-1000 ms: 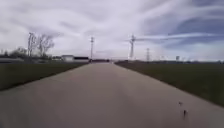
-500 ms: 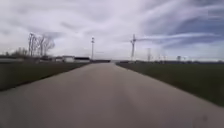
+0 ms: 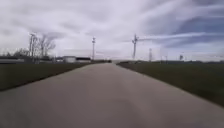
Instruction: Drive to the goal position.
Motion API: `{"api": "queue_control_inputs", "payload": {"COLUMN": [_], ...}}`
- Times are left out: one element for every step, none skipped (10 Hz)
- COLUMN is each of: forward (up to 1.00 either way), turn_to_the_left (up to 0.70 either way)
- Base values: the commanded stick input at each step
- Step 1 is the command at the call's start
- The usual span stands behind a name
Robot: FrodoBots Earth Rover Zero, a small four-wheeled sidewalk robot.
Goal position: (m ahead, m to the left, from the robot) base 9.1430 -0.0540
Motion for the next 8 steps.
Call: {"api": "queue_control_inputs", "payload": {"forward": [1.0,1.0,1.0,1.0,1.0,1.0,1.0,1.0], "turn_to_the_left": [0.0,0.0,0.0,0.0,0.0,0.0,0.0,0.0]}}
